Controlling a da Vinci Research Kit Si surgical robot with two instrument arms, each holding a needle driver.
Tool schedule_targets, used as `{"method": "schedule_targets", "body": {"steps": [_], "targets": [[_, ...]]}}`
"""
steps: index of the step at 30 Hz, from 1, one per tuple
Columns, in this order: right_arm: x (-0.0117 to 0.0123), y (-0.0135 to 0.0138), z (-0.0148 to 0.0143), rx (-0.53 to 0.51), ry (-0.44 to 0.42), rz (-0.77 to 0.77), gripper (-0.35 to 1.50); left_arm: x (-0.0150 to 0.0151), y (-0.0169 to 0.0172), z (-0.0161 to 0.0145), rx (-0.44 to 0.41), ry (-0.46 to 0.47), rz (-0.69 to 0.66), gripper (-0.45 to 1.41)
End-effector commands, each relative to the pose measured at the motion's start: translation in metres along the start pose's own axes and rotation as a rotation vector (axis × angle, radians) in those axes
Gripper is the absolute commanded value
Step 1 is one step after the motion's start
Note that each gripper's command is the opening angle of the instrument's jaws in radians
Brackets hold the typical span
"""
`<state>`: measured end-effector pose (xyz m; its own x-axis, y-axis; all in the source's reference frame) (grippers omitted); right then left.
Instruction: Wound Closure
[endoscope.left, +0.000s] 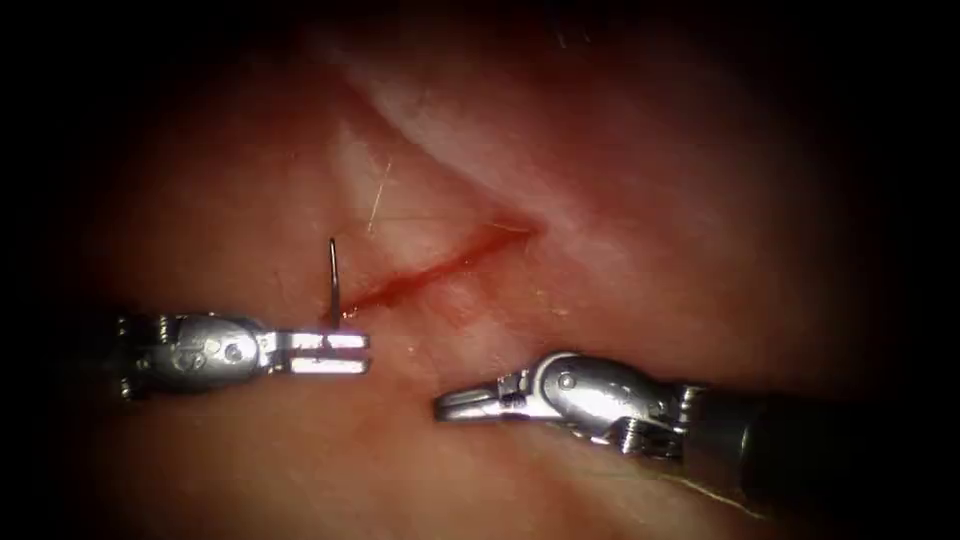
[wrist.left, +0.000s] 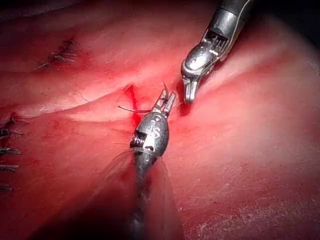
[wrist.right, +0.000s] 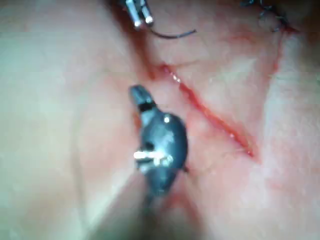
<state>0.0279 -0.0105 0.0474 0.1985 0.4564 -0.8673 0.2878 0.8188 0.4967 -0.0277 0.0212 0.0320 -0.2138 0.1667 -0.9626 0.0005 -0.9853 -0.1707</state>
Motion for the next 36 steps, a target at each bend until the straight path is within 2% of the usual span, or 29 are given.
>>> {"method": "schedule_targets", "body": {"steps": [1,9,12,17,21,28,32,33,34,35,36], "targets": [[-0.0003,-0.0008,0.0004,0.013,-0.015,-0.006,-0.35,-0.0005,0.0,0.0006,-0.001,0.001,0.0,-0.45],[-0.0012,-0.0048,-0.0013,0.061,-0.049,-0.028,-0.35,-0.0005,0.0,0.0006,-0.001,0.001,0.0,-0.45],[-0.0022,-0.0076,-0.002,0.104,-0.072,-0.038,-0.35,-0.0005,0.0,0.0006,-0.001,0.001,0.0,-0.45],[-0.0023,-0.0098,-0.0025,0.128,-0.08,-0.039,-0.35,-0.0005,0.0,0.0006,-0.001,0.001,0.0,-0.45],[-0.0022,-0.0125,-0.0027,0.203,-0.125,-0.043,-0.35,-0.0005,0.0,0.0006,-0.001,0.001,0.0,-0.45],[-0.002,-0.0151,-0.0027,0.262,-0.145,-0.031,-0.35,-0.0005,0.0,0.0006,-0.001,0.001,0.0,-0.45],[-0.0021,-0.0153,-0.0025,0.307,-0.151,-0.009,-0.32,-0.0005,0.0,0.0007,0.0,0.001,0.0,-0.45],[-0.0021,-0.0149,-0.0024,0.277,-0.144,-0.076,0.86,-0.0005,0.0,0.0006,0.0,0.001,0.0,-0.45],[-0.002,-0.0146,-0.0025,0.24,-0.145,-0.102,1.16,-0.0005,0.0,0.0006,-0.001,0.001,0.0,-0.45],[-0.0018,-0.0141,-0.0025,0.214,-0.139,-0.135,1.3,-0.0005,0.0,0.0006,-0.001,0.001,0.0,-0.45],[-0.0015,-0.0132,-0.0028,0.194,-0.129,-0.162,1.35,-0.0005,0.0,0.0006,0.0,0.001,0.0,-0.45]]}}
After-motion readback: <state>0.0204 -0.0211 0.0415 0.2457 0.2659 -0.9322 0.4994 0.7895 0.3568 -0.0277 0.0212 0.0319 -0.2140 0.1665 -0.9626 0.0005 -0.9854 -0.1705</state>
